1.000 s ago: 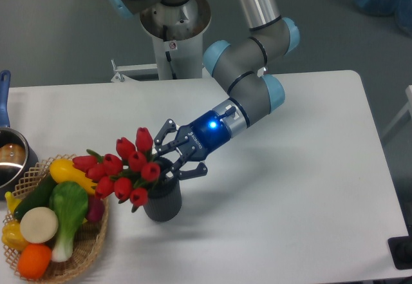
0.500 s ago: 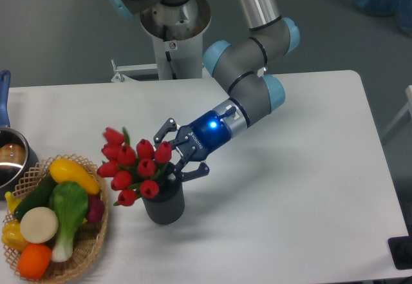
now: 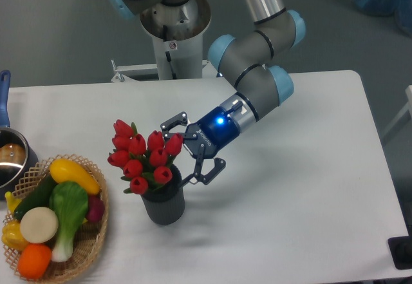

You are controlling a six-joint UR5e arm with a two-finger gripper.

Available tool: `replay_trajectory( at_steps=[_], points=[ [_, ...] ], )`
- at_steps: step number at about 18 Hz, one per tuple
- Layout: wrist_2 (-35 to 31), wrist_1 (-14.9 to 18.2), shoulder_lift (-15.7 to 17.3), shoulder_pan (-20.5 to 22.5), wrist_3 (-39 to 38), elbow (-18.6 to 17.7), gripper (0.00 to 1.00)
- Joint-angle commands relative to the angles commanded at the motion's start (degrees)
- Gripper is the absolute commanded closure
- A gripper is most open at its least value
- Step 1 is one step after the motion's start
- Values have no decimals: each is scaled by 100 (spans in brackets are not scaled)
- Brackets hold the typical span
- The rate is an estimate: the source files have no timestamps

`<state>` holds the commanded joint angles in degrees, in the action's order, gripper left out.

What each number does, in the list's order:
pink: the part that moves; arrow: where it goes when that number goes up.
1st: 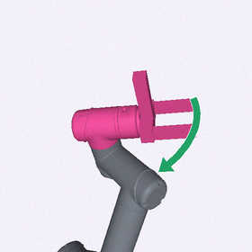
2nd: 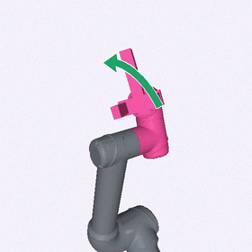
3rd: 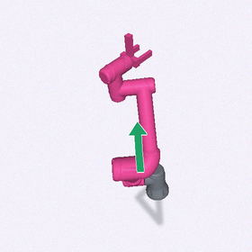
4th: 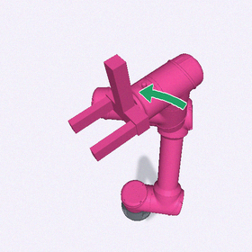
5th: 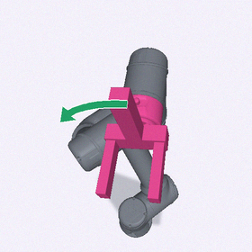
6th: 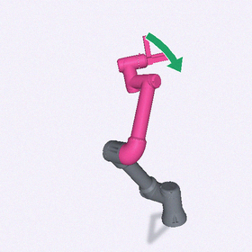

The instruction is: Insert the flowers into the vase

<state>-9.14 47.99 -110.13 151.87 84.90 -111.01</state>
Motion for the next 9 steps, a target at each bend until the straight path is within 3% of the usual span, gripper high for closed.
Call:
replay_trajectory(
  at_steps=[5,9],
  points=[
    [-1343,-26,184,44,-35,307,0],
    [-1703,-26,290,175,9,737,0]
  ],
)
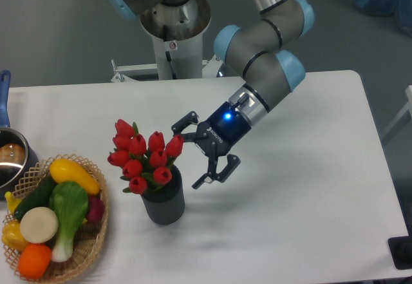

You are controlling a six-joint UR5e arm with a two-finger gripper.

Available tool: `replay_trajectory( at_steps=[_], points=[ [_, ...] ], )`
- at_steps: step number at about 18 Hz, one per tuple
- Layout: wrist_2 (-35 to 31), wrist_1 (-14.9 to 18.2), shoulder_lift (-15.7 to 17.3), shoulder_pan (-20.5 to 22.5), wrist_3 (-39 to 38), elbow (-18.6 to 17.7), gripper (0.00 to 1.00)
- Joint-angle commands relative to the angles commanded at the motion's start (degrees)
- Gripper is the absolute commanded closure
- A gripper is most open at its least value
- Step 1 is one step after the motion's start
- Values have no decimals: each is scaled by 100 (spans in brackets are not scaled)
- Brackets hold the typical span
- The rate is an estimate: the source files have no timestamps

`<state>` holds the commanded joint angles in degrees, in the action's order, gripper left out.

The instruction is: Insert the flowers into the vase

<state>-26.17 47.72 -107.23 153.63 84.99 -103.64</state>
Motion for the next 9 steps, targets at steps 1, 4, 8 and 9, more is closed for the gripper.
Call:
replay_trajectory(
  at_steps=[1,4,8,9],
  points=[
    [-281,-9,18,44,0,184,0],
    [-984,18,88,176,-61,651,0],
    [-1636,26,351,685,-61,792,0],
    [-1950,35,456,904,-79,862,0]
  ],
)
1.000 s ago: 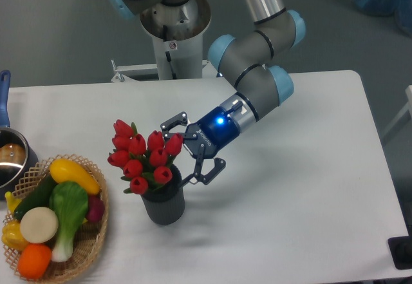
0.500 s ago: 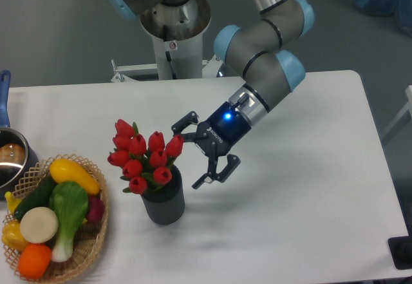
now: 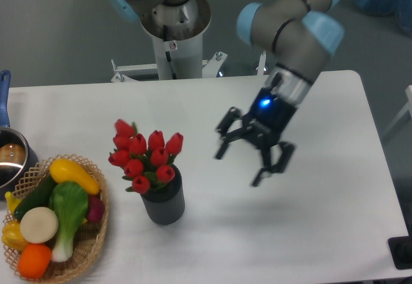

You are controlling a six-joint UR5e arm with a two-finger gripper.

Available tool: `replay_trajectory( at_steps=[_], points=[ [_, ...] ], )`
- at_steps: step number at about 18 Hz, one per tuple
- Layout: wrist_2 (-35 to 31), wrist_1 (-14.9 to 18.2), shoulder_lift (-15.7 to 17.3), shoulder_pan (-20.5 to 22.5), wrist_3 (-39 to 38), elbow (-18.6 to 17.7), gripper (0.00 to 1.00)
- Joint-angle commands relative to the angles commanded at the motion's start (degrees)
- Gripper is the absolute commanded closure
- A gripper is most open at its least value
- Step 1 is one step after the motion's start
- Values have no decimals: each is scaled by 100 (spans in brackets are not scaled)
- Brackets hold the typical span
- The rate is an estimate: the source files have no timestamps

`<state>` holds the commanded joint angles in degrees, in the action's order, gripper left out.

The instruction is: Insert the flowers into the vase

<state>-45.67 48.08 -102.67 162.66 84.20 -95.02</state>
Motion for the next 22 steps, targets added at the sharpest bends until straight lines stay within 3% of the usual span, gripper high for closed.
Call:
replay_trajectory(
  at_steps=[4,8,12,22],
  points=[
    [-1871,0,115,230,88,-26,0],
    [-2524,35,264,284,88,-52,0],
    [-3886,368,695,301,682,-254,0],
    [-3792,1213,1179,968,1950,-263,0]
  ],
)
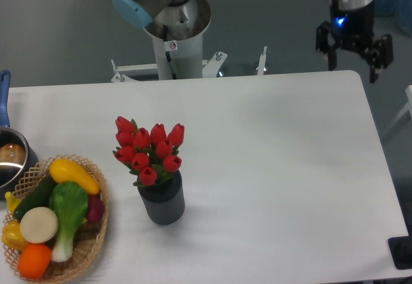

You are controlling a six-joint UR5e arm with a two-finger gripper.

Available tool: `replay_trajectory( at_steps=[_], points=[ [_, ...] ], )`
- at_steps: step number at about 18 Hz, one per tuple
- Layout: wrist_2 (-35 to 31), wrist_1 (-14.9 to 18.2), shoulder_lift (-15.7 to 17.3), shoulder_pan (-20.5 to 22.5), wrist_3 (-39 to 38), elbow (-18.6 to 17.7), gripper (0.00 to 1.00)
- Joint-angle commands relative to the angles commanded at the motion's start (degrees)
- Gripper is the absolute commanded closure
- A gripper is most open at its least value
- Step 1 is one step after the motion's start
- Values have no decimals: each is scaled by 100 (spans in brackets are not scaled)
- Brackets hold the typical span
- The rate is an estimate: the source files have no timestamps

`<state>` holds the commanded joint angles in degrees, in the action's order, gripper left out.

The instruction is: Insert the flowers into the vase

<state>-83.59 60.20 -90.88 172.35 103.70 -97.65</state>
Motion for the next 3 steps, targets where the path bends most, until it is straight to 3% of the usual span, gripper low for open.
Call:
replay_trajectory(
  at_steps=[3],
  points=[
    [132,18,27,71,1,-17,0]
  ],
)
